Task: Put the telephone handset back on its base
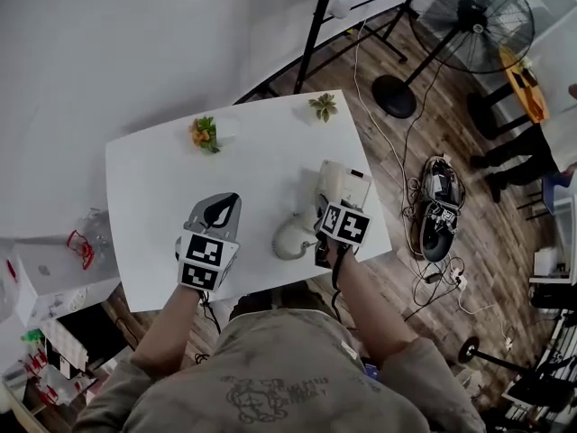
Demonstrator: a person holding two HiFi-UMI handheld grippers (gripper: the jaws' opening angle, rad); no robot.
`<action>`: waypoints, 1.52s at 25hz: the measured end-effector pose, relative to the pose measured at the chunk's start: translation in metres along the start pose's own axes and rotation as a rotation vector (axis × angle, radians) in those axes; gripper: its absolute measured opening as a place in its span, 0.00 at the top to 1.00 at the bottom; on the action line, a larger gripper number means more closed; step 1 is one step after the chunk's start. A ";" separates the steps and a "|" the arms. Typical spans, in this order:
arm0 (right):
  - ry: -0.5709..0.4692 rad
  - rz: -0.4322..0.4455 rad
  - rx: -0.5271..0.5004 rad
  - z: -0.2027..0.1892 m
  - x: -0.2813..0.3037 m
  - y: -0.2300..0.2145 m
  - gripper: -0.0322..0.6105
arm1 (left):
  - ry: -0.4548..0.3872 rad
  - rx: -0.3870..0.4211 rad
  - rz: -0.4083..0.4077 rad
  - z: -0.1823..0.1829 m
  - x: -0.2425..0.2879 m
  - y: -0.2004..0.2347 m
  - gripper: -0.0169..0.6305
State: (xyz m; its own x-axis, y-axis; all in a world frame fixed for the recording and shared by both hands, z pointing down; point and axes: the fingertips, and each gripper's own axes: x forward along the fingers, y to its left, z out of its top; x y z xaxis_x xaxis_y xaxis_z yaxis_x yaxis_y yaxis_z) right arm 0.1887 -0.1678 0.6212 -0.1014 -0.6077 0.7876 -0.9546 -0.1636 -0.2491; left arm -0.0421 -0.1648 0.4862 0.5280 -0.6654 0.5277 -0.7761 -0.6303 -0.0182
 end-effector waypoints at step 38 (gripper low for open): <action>-0.040 0.093 0.016 0.030 0.011 0.007 0.56 | 0.063 0.001 0.096 -0.014 -0.012 0.019 0.97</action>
State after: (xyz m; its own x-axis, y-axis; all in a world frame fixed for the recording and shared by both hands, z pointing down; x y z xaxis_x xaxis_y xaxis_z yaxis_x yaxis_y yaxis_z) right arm 0.1896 -0.1986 0.6109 -0.1775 -0.6511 0.7380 -0.9371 -0.1173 -0.3289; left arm -0.0683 -0.1630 0.4913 0.4283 -0.6965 0.5756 -0.8219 -0.5651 -0.0722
